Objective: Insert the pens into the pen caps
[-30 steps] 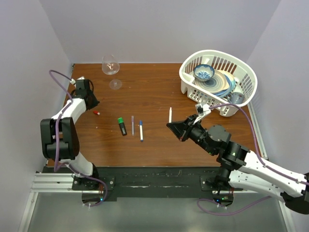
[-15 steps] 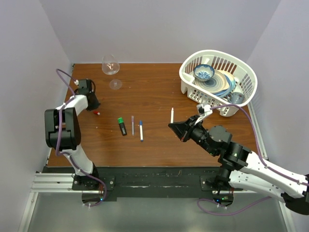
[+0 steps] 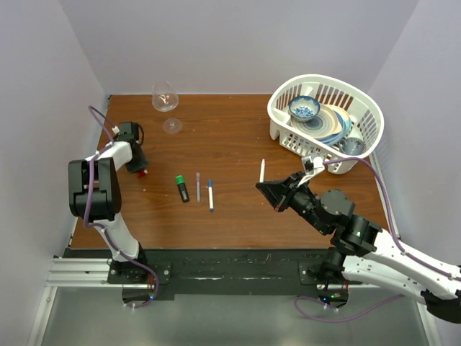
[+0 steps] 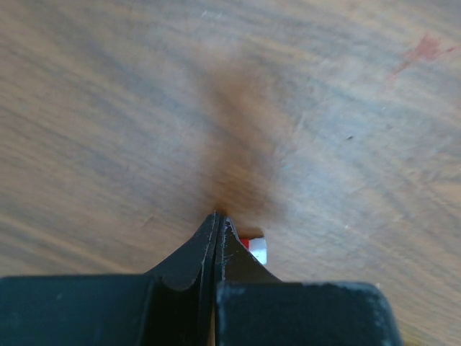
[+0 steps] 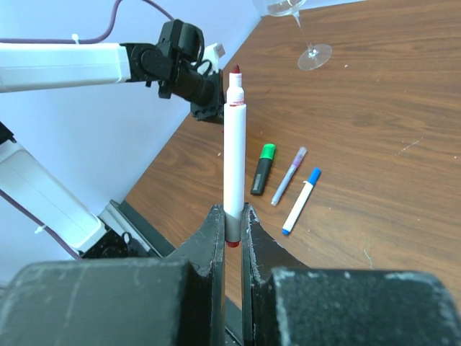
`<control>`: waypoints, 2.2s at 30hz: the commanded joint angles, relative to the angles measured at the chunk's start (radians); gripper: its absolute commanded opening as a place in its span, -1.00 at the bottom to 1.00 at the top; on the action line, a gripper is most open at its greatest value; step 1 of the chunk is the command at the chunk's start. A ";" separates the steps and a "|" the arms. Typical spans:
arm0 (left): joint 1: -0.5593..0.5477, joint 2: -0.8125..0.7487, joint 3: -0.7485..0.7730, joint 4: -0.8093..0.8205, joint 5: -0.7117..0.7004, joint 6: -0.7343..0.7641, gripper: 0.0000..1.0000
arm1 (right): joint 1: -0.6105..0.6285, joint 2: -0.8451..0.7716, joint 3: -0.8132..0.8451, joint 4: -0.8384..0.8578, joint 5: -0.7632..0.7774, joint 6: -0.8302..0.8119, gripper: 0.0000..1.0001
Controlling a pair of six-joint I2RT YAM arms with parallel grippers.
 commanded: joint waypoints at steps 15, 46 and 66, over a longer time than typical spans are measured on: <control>0.010 -0.198 -0.140 -0.061 0.066 -0.004 -1.00 | 0.000 -0.019 -0.008 0.024 0.008 0.001 -1.00; 0.007 -0.149 -0.076 -0.066 0.170 0.185 -0.37 | 0.000 -0.018 -0.008 0.016 0.025 -0.007 -1.00; 0.005 -0.040 -0.068 -0.043 0.149 0.220 -0.57 | 0.001 -0.031 -0.008 0.001 0.033 -0.008 -1.00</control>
